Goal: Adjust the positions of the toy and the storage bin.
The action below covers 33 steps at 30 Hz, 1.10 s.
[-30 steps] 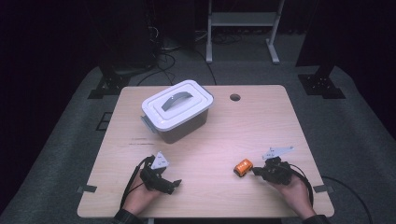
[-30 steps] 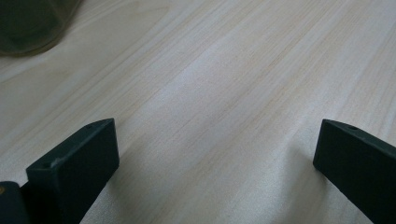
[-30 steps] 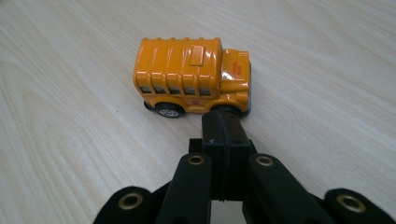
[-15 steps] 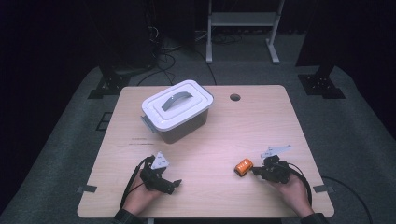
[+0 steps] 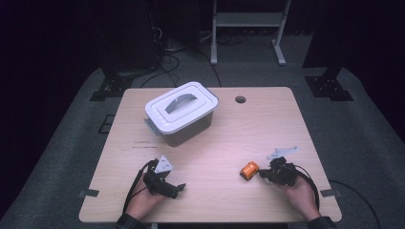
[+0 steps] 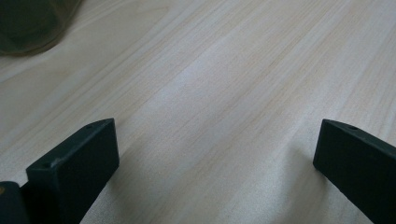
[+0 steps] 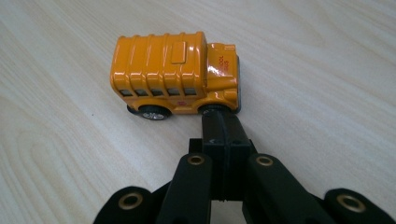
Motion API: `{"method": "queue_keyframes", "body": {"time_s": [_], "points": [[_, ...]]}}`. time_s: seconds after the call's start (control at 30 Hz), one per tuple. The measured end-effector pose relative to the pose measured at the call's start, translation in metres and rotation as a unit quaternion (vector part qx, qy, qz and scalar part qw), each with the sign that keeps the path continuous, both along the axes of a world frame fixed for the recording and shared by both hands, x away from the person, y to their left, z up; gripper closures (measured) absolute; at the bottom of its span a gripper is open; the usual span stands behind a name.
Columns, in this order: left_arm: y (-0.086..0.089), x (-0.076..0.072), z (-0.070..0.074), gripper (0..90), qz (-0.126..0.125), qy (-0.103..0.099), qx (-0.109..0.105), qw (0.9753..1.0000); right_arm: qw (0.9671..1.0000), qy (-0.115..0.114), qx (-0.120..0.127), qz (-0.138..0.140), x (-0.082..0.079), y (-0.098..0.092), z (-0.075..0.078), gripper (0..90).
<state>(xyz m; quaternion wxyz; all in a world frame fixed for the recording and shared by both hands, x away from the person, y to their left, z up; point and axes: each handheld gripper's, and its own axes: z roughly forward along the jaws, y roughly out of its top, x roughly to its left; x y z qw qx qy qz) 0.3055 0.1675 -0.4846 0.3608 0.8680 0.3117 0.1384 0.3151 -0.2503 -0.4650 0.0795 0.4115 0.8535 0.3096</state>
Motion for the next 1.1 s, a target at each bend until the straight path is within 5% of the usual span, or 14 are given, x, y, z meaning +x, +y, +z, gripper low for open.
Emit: {"method": "queue_keyframes", "body": {"time_s": [1.1], "points": [[0.000, 0.000, 0.000, 0.0, -0.001, 0.000, 0.002, 1.0000, 0.9989, -0.037, 0.019, 0.020, 0.057, 0.042, 0.011, 90.0]]}}
